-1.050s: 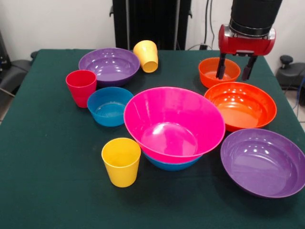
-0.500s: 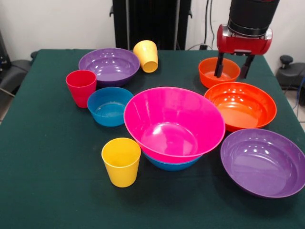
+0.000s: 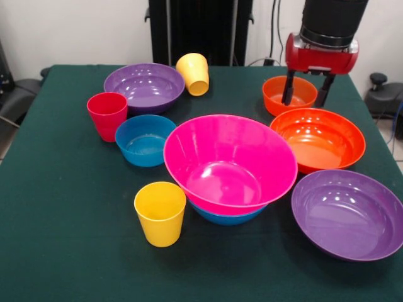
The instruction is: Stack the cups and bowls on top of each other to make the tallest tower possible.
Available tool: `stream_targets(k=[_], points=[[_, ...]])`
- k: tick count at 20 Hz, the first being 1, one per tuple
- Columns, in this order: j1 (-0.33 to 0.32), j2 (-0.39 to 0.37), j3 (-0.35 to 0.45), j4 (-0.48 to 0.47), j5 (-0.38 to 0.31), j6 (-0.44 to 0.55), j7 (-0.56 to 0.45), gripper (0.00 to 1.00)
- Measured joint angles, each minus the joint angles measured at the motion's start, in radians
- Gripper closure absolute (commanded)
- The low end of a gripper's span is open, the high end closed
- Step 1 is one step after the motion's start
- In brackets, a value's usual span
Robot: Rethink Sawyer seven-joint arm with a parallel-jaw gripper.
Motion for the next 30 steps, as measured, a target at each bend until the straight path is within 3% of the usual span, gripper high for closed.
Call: stream_targets(k=[16,30], points=[[0.201,-0.006,-0.070,-0.025,0.144,0.047,0.219,0.00],[0.221,0.065,-0.100,-0.092,0.161,0.047,0.255,0.00]])
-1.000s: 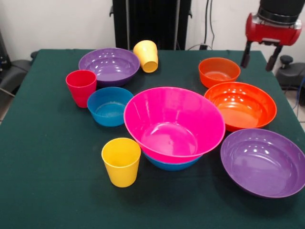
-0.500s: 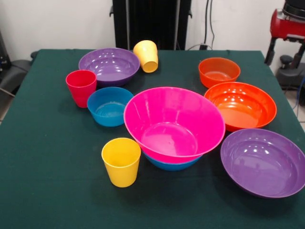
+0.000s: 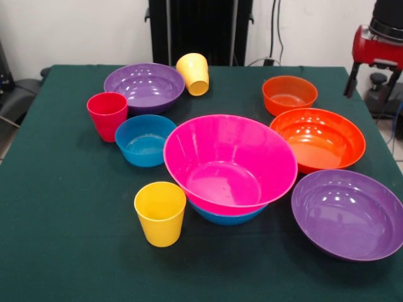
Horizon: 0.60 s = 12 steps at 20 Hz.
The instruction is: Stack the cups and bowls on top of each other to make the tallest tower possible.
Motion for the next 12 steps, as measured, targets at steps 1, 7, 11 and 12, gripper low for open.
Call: stream_targets(k=[1,7,11,12], points=[[0.001,0.005,-0.002,-0.003,0.000,0.000,0.000,0.00],[0.016,0.035,-0.015,-0.026,0.002,0.000,0.000,0.00],[0.027,0.047,-0.025,-0.035,0.006,0.000,0.000,0.00],[0.029,0.048,-0.026,-0.037,0.007,0.000,0.000,0.00]])
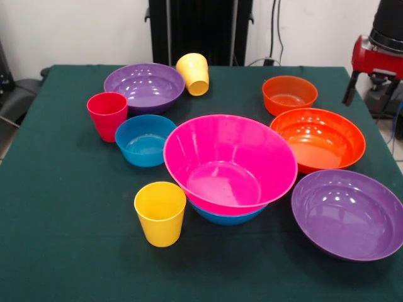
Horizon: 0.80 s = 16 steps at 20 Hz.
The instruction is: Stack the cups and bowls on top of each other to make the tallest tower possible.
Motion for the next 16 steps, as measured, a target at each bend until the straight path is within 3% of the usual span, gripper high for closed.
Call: stream_targets(k=[16], points=[[0.014,0.045,-0.038,-0.058,0.004,0.000,0.000,0.00]])
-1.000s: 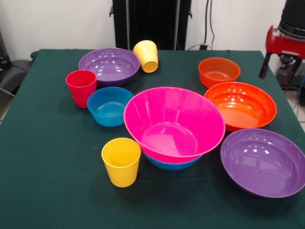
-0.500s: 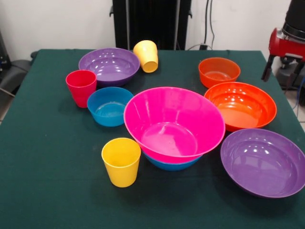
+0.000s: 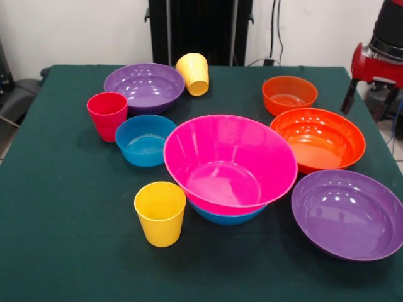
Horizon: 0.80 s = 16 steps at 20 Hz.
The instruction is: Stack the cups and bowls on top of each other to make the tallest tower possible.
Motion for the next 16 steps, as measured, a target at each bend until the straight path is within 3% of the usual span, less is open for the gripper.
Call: stream_targets(k=[16], points=[[0.000,0.102,-0.019,-0.076,0.000,0.000,0.000,0.00]])
